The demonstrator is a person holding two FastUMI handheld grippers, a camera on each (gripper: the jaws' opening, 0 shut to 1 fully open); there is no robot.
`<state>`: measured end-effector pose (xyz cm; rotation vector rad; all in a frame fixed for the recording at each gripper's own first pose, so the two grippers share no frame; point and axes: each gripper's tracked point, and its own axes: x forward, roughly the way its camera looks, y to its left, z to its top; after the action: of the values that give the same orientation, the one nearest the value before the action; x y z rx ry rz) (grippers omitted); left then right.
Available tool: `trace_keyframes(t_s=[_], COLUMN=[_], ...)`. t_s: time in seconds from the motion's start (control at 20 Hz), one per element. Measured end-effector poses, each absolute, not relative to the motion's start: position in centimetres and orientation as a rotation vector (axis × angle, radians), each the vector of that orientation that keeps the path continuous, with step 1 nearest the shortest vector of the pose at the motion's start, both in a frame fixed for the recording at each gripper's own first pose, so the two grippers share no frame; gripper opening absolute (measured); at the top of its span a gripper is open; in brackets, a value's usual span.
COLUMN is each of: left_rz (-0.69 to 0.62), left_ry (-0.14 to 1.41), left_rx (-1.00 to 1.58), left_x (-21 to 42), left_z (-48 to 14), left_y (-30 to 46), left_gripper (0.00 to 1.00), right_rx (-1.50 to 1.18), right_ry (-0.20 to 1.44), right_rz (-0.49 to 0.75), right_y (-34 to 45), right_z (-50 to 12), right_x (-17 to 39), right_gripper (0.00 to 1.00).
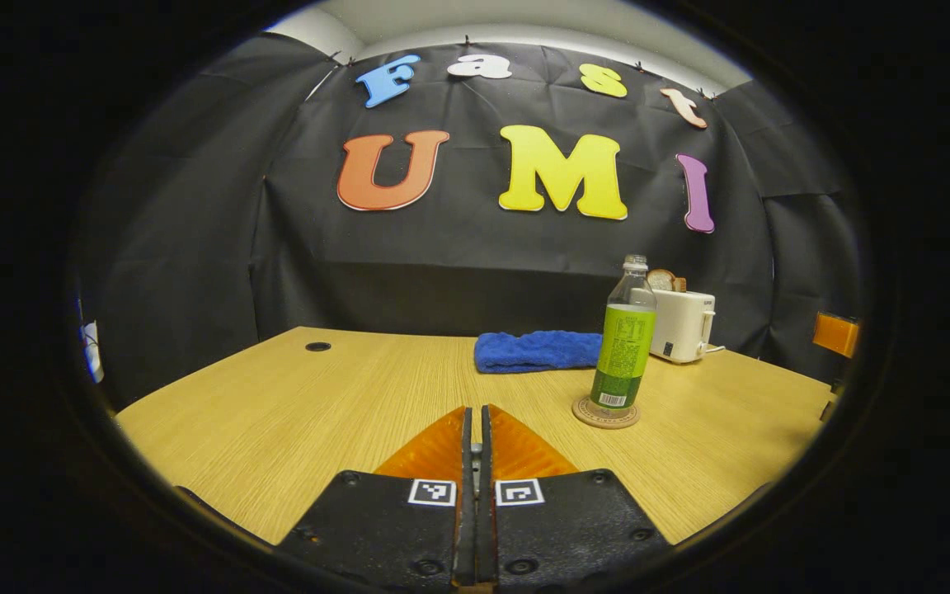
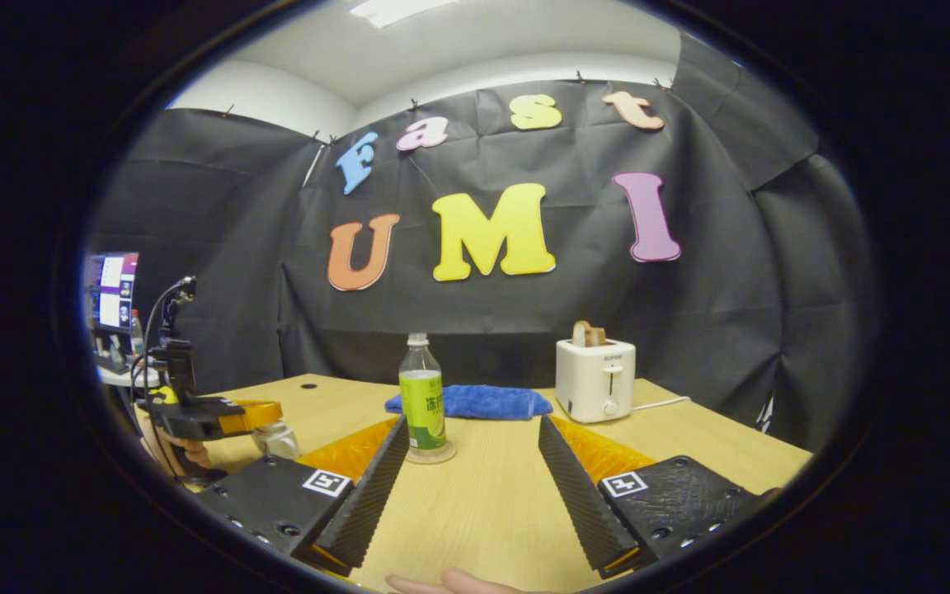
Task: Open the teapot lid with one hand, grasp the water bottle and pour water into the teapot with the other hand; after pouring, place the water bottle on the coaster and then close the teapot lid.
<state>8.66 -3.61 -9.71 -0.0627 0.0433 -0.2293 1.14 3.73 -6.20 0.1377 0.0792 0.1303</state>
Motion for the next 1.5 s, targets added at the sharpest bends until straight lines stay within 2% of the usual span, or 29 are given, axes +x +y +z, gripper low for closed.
trace_keyframes(t_s=[0.15,0.25,0.3,0.35,0.4,0.45,0.5,0.6,1.05,1.2,1.25,1.5], left_rz=[-0.226,-0.218,-0.218,-0.215,-0.220,-0.224,-0.220,-0.195,-0.192,-0.147,-0.125,-0.104], left_ry=[0.045,0.049,0.049,0.048,0.050,0.051,0.041,0.005,-0.021,-0.030,-0.021,0.015], left_rx=[-0.061,-0.054,-0.047,-0.036,-0.025,-0.017,-0.012,-0.005,-0.018,0.005,0.012,-0.011], left_x=[8.5,8.3,8.4,8.2,7.9,7.6,7.1,6.4,1.0,-0.5,-0.9,-3.3], left_z=[-9.6,-9.4,-9.1,-8.8,-8.7,-8.3,-7.6,-5.6,-0.3,1.1,1.2,2.0], left_y=[-3.8,-3.8,-4.2,-4.3,-4.7,-5.1,-5.1,-4.9,-6.6,-6.2,-5.9,-5.6], left_gripper=[0.07,0.13,0.32,0.37,0.48,0.52,0.81,1.00,1.00,0.99,0.99,1.00], right_rx=[0.138,0.135,0.136,0.133,0.130,0.125,0.118,0.104,0.028,0.012,0.018,0.041], right_ry=[0.075,0.077,0.080,0.085,0.089,0.091,0.088,0.086,0.090,0.065,0.063,0.054], right_rz=[0.142,0.148,0.146,0.146,0.148,0.145,0.142,0.136,0.119,0.090,0.085,0.048], right_y=[4.3,4.5,4.6,4.6,4.8,4.7,4.6,4.5,4.3,3.8,3.7,2.2], right_z=[-6.0,-6.0,-5.9,-5.9,-6.0,-5.9,-5.9,-5.7,-3.2,-1.4,-1.0,1.3], right_x=[1.0,0.8,0.8,0.8,0.7,0.7,0.7,0.6,-1.4,-2.4,-2.6,-4.3], right_gripper=[0.94,0.94,0.94,0.94,0.94,0.94,0.94,0.94,0.94,0.92,0.96,0.94])
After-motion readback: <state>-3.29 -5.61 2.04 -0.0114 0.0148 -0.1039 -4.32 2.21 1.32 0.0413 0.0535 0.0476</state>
